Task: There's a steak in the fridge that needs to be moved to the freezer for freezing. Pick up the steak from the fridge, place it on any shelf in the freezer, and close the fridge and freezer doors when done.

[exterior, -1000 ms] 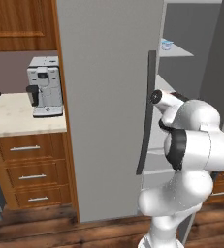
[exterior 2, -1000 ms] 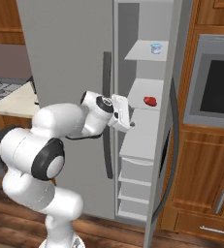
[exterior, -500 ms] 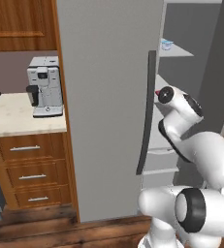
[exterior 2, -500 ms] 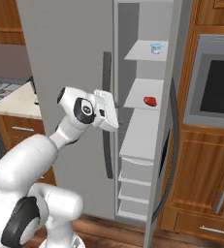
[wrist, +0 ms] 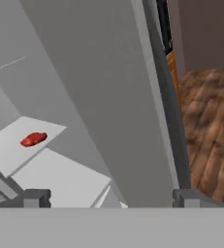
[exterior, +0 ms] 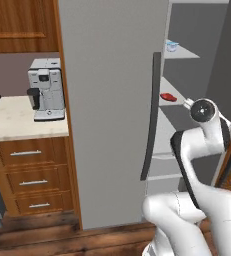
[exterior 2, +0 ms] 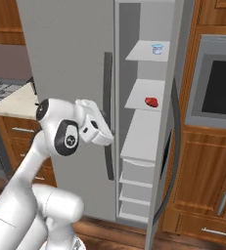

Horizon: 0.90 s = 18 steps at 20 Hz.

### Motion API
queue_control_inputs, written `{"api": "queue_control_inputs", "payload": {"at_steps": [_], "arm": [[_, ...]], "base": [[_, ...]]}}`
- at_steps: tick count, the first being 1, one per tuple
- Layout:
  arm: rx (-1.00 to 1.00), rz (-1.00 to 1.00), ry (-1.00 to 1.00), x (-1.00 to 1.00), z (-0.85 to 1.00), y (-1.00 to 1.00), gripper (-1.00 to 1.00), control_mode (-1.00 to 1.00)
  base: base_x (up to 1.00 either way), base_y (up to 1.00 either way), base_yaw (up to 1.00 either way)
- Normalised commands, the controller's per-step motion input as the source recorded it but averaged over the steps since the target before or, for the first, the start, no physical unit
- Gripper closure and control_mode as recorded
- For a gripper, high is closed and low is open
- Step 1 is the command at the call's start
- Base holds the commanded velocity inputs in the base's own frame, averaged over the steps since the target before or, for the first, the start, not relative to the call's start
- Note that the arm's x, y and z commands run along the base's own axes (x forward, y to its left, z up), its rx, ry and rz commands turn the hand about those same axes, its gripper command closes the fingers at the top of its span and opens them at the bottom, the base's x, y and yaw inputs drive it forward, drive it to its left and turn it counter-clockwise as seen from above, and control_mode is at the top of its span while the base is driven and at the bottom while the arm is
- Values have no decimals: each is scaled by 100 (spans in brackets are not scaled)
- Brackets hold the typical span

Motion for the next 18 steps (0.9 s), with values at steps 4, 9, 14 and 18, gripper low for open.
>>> {"api": "queue_control_inputs", "payload": {"at_steps": [4,9,14,18], "arm": [[0,20,-4,-100,10,0,-100,-100],[0,7,-9,-100,23,-25,-100,-100],[1,5,-2,-100,21,-39,-100,-100],[1,12,0,-91,7,-48,-100,-100]], "base": [[0,0,0],[0,0,0],[0,0,0],[0,0,0]]}}
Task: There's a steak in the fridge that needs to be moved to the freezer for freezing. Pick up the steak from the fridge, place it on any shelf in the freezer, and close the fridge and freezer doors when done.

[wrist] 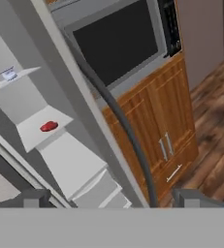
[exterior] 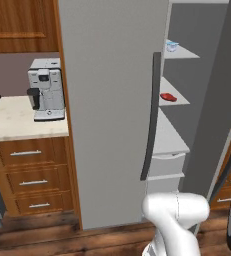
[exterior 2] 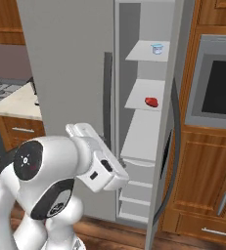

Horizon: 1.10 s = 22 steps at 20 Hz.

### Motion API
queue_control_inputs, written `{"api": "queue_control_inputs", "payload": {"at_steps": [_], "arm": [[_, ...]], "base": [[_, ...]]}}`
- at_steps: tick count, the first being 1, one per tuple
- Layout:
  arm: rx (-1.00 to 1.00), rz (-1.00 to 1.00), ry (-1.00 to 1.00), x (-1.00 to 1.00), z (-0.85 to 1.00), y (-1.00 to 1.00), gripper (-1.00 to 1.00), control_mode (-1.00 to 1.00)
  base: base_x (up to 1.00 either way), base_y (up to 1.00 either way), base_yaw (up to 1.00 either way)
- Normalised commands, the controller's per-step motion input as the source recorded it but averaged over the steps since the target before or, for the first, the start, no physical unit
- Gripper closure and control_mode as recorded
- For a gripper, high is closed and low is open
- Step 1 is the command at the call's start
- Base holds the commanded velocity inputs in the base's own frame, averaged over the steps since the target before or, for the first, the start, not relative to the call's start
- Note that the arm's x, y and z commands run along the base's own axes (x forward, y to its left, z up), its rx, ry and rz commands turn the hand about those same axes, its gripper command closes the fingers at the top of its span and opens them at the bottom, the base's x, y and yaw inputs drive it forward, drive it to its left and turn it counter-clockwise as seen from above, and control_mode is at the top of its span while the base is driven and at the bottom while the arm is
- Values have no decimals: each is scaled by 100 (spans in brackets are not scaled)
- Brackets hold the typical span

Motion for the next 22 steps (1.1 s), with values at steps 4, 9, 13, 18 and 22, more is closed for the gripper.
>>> {"api": "queue_control_inputs", "payload": {"at_steps": [4,9,13,18,22], "arm": [[9,24,-10,-38,-4,-57,-100,-100],[13,41,-28,29,-35,-54,-100,-100],[1,44,-38,28,-48,-59,-100,-100],[0,40,-34,39,-41,-42,-100,-100],[0,25,-18,23,-9,-52,-100,-100]], "base": [[0,0,0],[0,0,0],[0,0,0],[0,0,0],[0,0,0]]}}
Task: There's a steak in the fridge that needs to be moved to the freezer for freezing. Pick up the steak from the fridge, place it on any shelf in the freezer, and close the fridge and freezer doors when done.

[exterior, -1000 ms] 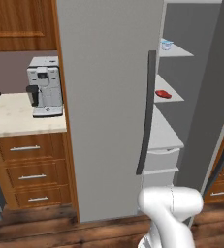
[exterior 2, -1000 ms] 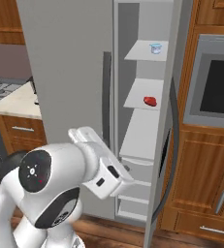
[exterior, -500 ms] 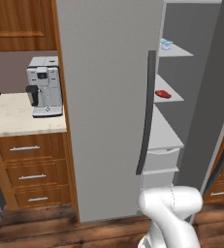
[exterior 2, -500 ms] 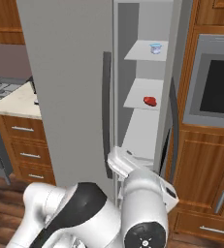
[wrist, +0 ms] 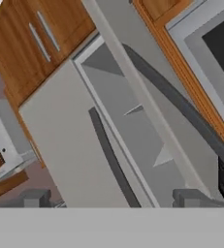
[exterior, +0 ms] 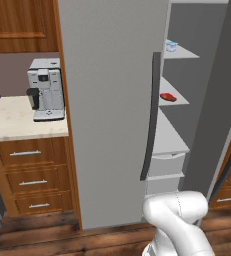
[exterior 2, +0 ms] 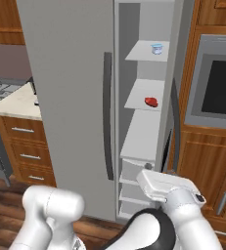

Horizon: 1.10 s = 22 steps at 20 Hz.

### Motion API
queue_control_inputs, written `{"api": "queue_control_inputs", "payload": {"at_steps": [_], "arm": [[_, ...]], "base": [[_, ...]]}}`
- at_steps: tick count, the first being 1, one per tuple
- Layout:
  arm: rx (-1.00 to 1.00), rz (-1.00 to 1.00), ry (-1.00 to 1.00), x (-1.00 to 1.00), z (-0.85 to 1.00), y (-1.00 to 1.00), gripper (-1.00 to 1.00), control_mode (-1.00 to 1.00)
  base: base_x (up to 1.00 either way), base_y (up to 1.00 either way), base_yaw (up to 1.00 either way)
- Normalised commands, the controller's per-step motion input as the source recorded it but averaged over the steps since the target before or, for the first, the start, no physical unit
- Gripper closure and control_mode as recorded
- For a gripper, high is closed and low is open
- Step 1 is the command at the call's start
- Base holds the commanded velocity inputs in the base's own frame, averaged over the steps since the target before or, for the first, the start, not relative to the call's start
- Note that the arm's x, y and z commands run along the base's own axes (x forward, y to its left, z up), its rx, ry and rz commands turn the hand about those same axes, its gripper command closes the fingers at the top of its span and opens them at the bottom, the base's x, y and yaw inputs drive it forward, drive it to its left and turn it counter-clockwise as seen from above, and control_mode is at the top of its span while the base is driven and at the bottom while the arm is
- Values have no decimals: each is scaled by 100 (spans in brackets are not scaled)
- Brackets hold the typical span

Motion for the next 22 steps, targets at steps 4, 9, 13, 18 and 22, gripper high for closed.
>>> {"api": "queue_control_inputs", "payload": {"at_steps": [4,9,13,18,22], "arm": [[0,12,-4,52,-16,-40,-100,-100],[-9,3,-2,54,-42,-34,-100,-100],[-25,0,-7,50,-61,-3,-100,-100],[-22,0,-9,54,-60,-5,-100,-100],[-1,23,2,29,-18,-44,-100,-100]], "base": [[0,0,0],[0,0,0],[0,0,0],[0,0,0],[0,0,0]]}}
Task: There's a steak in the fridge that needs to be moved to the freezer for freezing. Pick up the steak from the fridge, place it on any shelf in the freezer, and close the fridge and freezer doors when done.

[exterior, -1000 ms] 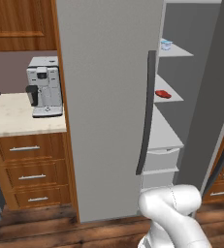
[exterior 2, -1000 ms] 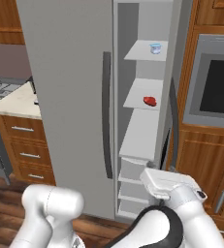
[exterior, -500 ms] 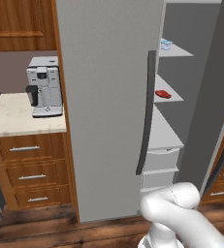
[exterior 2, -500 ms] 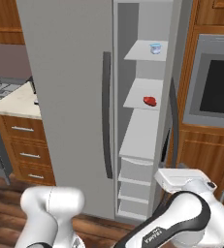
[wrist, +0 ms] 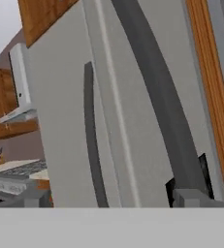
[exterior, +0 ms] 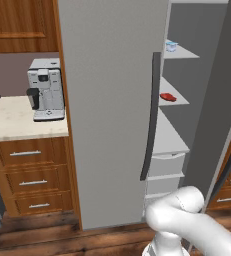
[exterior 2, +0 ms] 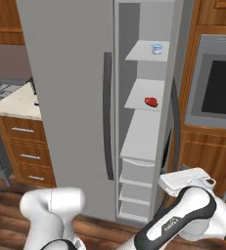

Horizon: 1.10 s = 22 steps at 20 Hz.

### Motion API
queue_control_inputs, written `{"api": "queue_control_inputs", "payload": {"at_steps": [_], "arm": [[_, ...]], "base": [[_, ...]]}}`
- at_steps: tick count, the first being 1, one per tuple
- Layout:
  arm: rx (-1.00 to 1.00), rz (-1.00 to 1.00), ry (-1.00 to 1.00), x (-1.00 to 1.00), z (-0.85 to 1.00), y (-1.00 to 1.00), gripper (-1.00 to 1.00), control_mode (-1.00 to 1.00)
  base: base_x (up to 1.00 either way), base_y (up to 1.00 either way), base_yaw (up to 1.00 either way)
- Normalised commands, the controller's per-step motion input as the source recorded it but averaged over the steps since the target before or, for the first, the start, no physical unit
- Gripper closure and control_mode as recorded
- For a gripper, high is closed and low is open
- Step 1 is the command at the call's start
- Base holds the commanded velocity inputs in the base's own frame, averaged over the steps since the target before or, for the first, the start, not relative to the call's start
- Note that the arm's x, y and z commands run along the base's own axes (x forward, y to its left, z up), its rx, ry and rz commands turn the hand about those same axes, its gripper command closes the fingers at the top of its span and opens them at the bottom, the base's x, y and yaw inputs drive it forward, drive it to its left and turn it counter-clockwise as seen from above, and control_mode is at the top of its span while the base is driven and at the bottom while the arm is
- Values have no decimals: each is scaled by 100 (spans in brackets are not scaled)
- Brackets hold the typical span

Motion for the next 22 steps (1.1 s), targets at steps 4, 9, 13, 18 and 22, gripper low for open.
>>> {"api": "queue_control_inputs", "payload": {"at_steps": [4,9,13,18,22], "arm": [[6,40,9,65,-53,-28,-100,-100],[4,40,3,66,-54,-37,-100,-100],[5,33,-1,33,-29,-69,-100,-100],[1,22,-7,24,-31,-3,-100,-100],[0,12,-14,32,-27,29,-100,-100]], "base": [[0,0,0],[0,0,0],[0,0,0],[0,0,0],[0,0,0]]}}
